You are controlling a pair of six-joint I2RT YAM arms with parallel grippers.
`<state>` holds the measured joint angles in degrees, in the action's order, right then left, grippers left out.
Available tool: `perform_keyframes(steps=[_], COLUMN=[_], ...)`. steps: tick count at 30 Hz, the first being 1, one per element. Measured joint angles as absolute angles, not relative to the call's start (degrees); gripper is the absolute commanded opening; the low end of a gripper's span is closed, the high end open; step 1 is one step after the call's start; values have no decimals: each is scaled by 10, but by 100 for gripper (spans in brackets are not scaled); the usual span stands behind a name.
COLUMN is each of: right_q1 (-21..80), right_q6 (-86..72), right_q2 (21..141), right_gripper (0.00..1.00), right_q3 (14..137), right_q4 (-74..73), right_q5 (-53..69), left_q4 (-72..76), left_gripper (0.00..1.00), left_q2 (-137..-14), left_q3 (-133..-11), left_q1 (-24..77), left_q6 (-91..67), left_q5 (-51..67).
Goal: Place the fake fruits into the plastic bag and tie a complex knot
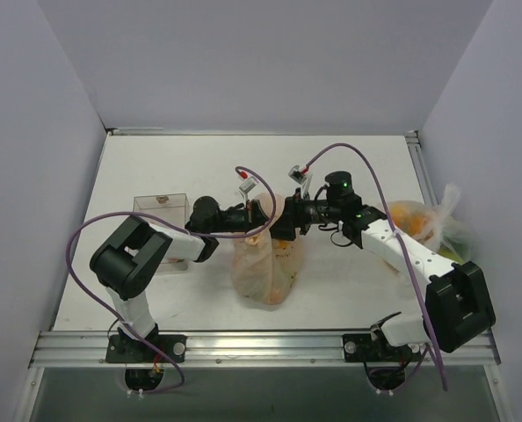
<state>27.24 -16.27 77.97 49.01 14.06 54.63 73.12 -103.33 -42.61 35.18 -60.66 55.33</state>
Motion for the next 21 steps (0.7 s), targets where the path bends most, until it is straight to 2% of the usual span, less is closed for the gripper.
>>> perform_keyframes(steps=[2, 3, 4, 5, 7, 9, 13, 18, 21], right_q1=[262, 257, 253, 249, 241, 230, 201, 176, 177], right_q6=[-147, -137, -129, -122, -103, -88, -70, -37, -25], right_q2=[779, 777, 773, 767, 752, 734, 704, 686, 690], right_gripper=[68, 74, 87, 91, 91, 88, 62, 49, 47], right_q3=[505, 511, 517, 521, 524, 528, 530, 530, 530], right_q4=[106, 89, 73, 59, 32, -3, -47, -88, -102], right_q5=[549, 549, 549, 549, 549, 549, 559, 574, 582], left_q4=[731, 731, 731, 731, 731, 731, 731, 731, 731], left_gripper=[0, 0, 0, 0, 0, 0, 0, 0, 0], left_q2=[-1033, -1033, -1033, -1033, -1033, -1033, -1033, -1033, -1033], left_q3=[-426, -426, -426, -426, -426, -426, -426, -426, -426], left_q1=[352, 352, 352, 352, 352, 352, 352, 352, 352], left_q6=[-608, -609, -609, -609, -609, -609, -609, -609, -609], left_q5=[553, 553, 554, 554, 557, 559, 560, 560, 560])
